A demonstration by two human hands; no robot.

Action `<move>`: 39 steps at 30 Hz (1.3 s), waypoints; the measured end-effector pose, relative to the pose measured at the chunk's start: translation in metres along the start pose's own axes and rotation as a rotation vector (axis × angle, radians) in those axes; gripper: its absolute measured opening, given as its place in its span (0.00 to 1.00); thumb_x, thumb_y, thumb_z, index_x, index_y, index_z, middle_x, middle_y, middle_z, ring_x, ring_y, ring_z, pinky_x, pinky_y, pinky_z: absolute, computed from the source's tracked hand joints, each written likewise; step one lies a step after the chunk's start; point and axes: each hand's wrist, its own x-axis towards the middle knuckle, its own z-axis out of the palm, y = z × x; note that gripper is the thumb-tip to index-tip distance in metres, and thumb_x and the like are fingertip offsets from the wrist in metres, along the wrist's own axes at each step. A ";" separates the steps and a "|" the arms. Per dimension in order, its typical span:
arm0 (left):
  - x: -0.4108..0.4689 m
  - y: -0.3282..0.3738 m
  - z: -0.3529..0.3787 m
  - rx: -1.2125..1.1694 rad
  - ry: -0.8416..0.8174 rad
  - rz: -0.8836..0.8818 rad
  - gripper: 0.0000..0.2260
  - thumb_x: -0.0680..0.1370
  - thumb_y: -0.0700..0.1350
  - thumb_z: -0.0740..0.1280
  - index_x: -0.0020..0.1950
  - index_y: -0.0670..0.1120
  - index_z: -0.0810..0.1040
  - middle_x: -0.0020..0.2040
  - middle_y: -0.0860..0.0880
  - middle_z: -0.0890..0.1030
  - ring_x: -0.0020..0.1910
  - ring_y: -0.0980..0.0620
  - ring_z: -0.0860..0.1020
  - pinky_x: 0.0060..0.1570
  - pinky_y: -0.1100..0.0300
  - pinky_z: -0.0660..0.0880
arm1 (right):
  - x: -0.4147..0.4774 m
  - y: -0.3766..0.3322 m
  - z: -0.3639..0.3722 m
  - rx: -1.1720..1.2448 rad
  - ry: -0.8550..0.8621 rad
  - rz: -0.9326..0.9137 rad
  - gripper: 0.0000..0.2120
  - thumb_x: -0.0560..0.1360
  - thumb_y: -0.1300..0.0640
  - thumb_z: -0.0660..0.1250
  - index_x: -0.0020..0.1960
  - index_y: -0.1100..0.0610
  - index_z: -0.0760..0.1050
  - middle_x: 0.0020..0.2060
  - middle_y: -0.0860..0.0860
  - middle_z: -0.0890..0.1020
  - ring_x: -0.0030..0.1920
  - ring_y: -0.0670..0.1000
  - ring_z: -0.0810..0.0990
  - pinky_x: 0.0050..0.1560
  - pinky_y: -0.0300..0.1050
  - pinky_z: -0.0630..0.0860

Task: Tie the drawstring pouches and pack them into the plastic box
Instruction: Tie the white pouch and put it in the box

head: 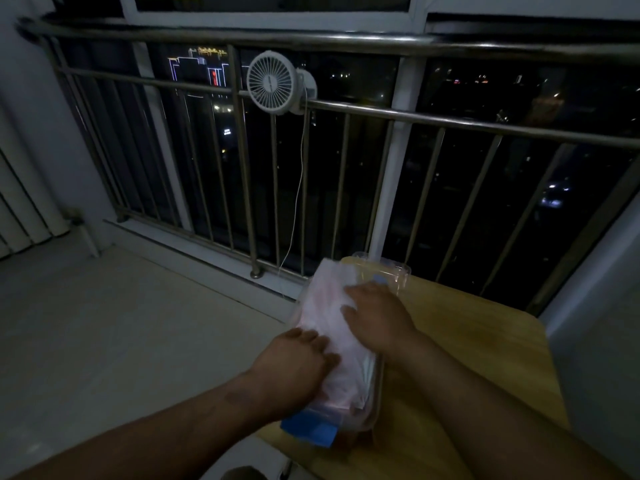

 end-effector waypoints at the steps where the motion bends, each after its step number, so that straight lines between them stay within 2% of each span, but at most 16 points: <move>1: -0.004 -0.002 -0.006 -0.055 -0.080 0.011 0.25 0.83 0.58 0.61 0.78 0.52 0.66 0.78 0.44 0.67 0.75 0.43 0.66 0.76 0.44 0.60 | 0.000 -0.002 0.006 -0.075 -0.090 -0.010 0.23 0.84 0.46 0.56 0.77 0.52 0.68 0.73 0.55 0.73 0.72 0.58 0.70 0.73 0.52 0.66; 2: -0.006 -0.007 -0.014 -0.147 -0.173 0.031 0.26 0.83 0.61 0.60 0.79 0.53 0.65 0.78 0.45 0.66 0.76 0.44 0.64 0.76 0.45 0.59 | 0.000 -0.005 0.011 -0.178 -0.154 -0.021 0.22 0.84 0.46 0.55 0.74 0.53 0.70 0.71 0.56 0.74 0.70 0.59 0.71 0.71 0.54 0.67; 4: 0.000 -0.019 -0.032 -0.511 -0.287 -0.005 0.25 0.81 0.67 0.58 0.71 0.54 0.74 0.70 0.47 0.76 0.68 0.47 0.74 0.68 0.50 0.69 | -0.001 -0.009 0.016 -0.420 -0.221 -0.065 0.19 0.83 0.49 0.55 0.69 0.53 0.74 0.67 0.54 0.76 0.66 0.59 0.73 0.68 0.56 0.66; 6: 0.018 -0.030 -0.034 -0.752 -0.064 -0.095 0.24 0.81 0.68 0.57 0.57 0.52 0.81 0.55 0.49 0.83 0.53 0.50 0.81 0.55 0.54 0.77 | -0.001 -0.015 0.019 -0.496 -0.250 -0.066 0.17 0.81 0.50 0.57 0.67 0.51 0.75 0.65 0.53 0.77 0.65 0.58 0.74 0.69 0.57 0.63; 8: 0.043 -0.036 -0.016 -0.628 0.148 -0.147 0.22 0.84 0.62 0.56 0.65 0.48 0.78 0.63 0.45 0.80 0.63 0.47 0.77 0.62 0.52 0.73 | -0.002 -0.018 0.023 -0.493 -0.267 -0.050 0.17 0.81 0.50 0.57 0.66 0.51 0.76 0.65 0.52 0.79 0.65 0.56 0.74 0.70 0.56 0.62; 10: 0.064 -0.034 0.010 -0.384 0.073 -0.104 0.30 0.83 0.63 0.51 0.80 0.47 0.64 0.79 0.42 0.65 0.79 0.43 0.61 0.77 0.47 0.60 | -0.003 -0.018 0.028 -0.530 -0.296 -0.053 0.18 0.82 0.50 0.56 0.68 0.52 0.75 0.66 0.53 0.78 0.66 0.56 0.74 0.69 0.55 0.64; 13: 0.075 -0.027 0.044 -0.207 -0.101 -0.161 0.36 0.83 0.64 0.50 0.84 0.45 0.45 0.84 0.40 0.47 0.83 0.43 0.45 0.81 0.44 0.43 | -0.002 -0.015 0.038 -0.700 -0.380 -0.115 0.24 0.85 0.48 0.53 0.77 0.57 0.66 0.74 0.59 0.70 0.74 0.61 0.66 0.71 0.60 0.63; 19: 0.079 -0.002 0.064 0.020 -0.206 -0.208 0.42 0.83 0.64 0.52 0.82 0.39 0.35 0.82 0.35 0.38 0.82 0.36 0.39 0.80 0.39 0.40 | 0.017 -0.024 0.075 -0.796 -0.566 0.025 0.35 0.85 0.43 0.49 0.83 0.60 0.44 0.82 0.62 0.52 0.81 0.63 0.54 0.74 0.64 0.60; 23: 0.086 -0.007 0.085 0.009 -0.224 -0.213 0.41 0.83 0.66 0.51 0.82 0.41 0.35 0.82 0.35 0.39 0.82 0.36 0.39 0.79 0.38 0.37 | 0.030 -0.022 0.094 -0.767 -0.602 0.131 0.36 0.84 0.43 0.51 0.83 0.60 0.42 0.83 0.60 0.51 0.81 0.62 0.56 0.75 0.61 0.61; 26: 0.087 -0.009 0.081 0.007 -0.237 -0.203 0.41 0.83 0.65 0.52 0.82 0.40 0.37 0.83 0.35 0.41 0.82 0.36 0.41 0.79 0.38 0.39 | 0.032 -0.025 0.092 -0.772 -0.589 0.123 0.33 0.84 0.44 0.50 0.83 0.59 0.49 0.82 0.60 0.56 0.79 0.62 0.60 0.75 0.62 0.62; 28: 0.086 -0.011 0.071 -0.023 -0.210 -0.172 0.42 0.81 0.65 0.58 0.83 0.41 0.43 0.83 0.36 0.48 0.82 0.36 0.48 0.80 0.38 0.44 | 0.028 -0.026 0.072 -0.700 -0.527 0.079 0.28 0.83 0.46 0.55 0.78 0.58 0.64 0.77 0.59 0.68 0.74 0.61 0.68 0.72 0.62 0.66; 30: 0.084 -0.017 0.050 -0.030 -0.077 -0.132 0.36 0.78 0.62 0.66 0.80 0.45 0.62 0.78 0.39 0.64 0.77 0.37 0.61 0.78 0.39 0.54 | 0.025 -0.021 0.040 -0.516 -0.269 0.011 0.19 0.81 0.47 0.59 0.66 0.55 0.76 0.64 0.56 0.79 0.65 0.59 0.75 0.67 0.60 0.70; 32: 0.081 -0.027 0.028 -0.058 0.069 -0.129 0.22 0.80 0.55 0.65 0.71 0.46 0.74 0.69 0.42 0.73 0.69 0.42 0.68 0.74 0.43 0.59 | 0.023 -0.008 0.006 -0.286 0.039 -0.041 0.11 0.82 0.49 0.59 0.54 0.52 0.78 0.50 0.50 0.80 0.52 0.53 0.79 0.56 0.53 0.77; 34: 0.079 -0.039 0.010 -0.152 0.236 -0.191 0.17 0.83 0.51 0.59 0.68 0.46 0.76 0.65 0.45 0.74 0.66 0.45 0.69 0.73 0.48 0.61 | 0.026 0.013 -0.023 -0.049 0.259 0.069 0.09 0.83 0.54 0.59 0.47 0.51 0.74 0.41 0.47 0.77 0.40 0.47 0.77 0.43 0.46 0.78; 36: 0.081 -0.048 0.000 -0.217 0.342 -0.259 0.18 0.83 0.50 0.57 0.71 0.48 0.75 0.66 0.47 0.74 0.67 0.47 0.70 0.72 0.50 0.63 | 0.033 0.048 -0.027 0.044 0.317 0.218 0.06 0.82 0.57 0.61 0.48 0.52 0.75 0.43 0.49 0.79 0.40 0.48 0.78 0.40 0.47 0.77; 39: 0.086 -0.055 0.003 -0.263 0.344 -0.313 0.20 0.83 0.50 0.57 0.74 0.48 0.72 0.69 0.47 0.72 0.69 0.47 0.69 0.73 0.51 0.62 | 0.037 0.091 0.000 -0.139 0.151 0.281 0.08 0.78 0.58 0.64 0.55 0.51 0.79 0.51 0.52 0.83 0.49 0.54 0.81 0.49 0.51 0.80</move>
